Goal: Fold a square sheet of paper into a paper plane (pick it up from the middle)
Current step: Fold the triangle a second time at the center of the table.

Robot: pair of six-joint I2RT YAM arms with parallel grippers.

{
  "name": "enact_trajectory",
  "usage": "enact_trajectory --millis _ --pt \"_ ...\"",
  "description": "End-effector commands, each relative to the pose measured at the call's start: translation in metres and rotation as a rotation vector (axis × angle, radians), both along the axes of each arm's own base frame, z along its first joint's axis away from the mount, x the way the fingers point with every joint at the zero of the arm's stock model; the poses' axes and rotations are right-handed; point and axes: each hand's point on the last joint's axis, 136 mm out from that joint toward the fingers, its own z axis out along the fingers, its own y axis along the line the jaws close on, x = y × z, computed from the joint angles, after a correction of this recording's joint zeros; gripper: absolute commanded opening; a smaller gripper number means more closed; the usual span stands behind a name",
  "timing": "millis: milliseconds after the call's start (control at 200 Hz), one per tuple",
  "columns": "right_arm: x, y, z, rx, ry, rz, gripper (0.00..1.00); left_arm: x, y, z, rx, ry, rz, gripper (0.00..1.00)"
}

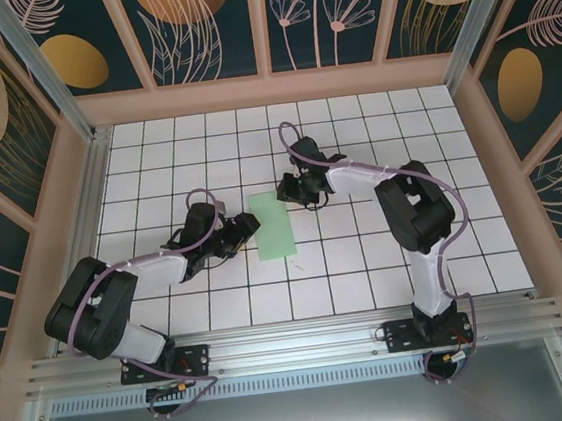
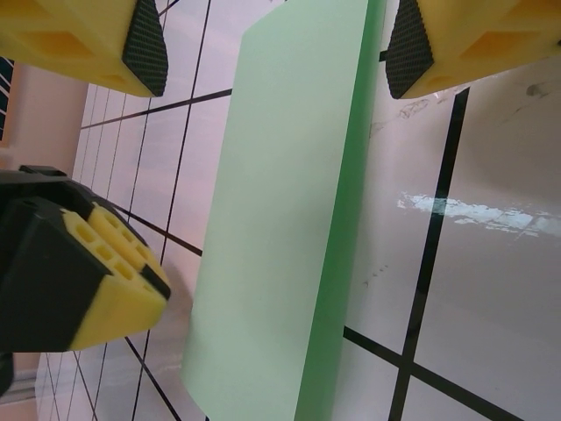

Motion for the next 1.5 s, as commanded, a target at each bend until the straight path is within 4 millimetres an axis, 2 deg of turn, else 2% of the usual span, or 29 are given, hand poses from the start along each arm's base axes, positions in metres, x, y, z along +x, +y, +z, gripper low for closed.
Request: enact_trajectory --millis 0,100,205,395,560,756,931,1056,1181,1276,1496 --pt "-0.011 0.012 0.026 0.019 -0.063 0.09 0.29 0.006 -0.002 0.002 0.005 -0.01 -0.002 0.69" --pt "-0.023 0.026 0.012 0.061 -0.003 0.146 0.28 0.006 -0.002 0.002 0.006 -0.009 -0.002 0.69" --pt "-0.023 0.029 -0.002 0.063 0.036 0.142 0.27 0.004 -0.003 0.0 0.001 -0.001 -0.004 0.69" --pt "-0.014 0.016 -0.022 0.081 0.088 0.071 0.27 0.001 -0.005 -0.001 -0.011 0.006 -0.018 0.69" --pt "-0.016 0.007 -0.038 0.088 0.137 0.038 0.27 -0.005 -0.013 -0.004 -0.029 0.024 -0.051 0.69" --pt "-0.017 0.003 -0.047 0.069 0.157 0.02 0.27 -0.011 -0.027 -0.001 -0.057 0.026 -0.095 0.69" --pt "-0.016 -0.002 -0.053 0.039 0.17 -0.002 0.27 -0.018 -0.029 -0.012 -0.04 0.063 -0.098 0.67" --pt "-0.016 -0.002 -0.054 0.04 0.176 -0.008 0.26 -0.021 -0.034 -0.009 -0.073 0.064 -0.11 0.65" --pt "-0.017 -0.003 -0.056 0.043 0.184 -0.018 0.25 -0.024 -0.038 -0.005 -0.13 0.068 -0.112 0.56" --pt "-0.018 -0.002 -0.057 0.057 0.191 -0.023 0.25 -0.026 -0.036 -0.008 -0.146 0.082 -0.089 0.45" --pt "-0.01 0.004 -0.04 0.092 0.162 -0.019 0.24 -0.026 -0.028 -0.015 -0.108 0.095 -0.051 0.25"
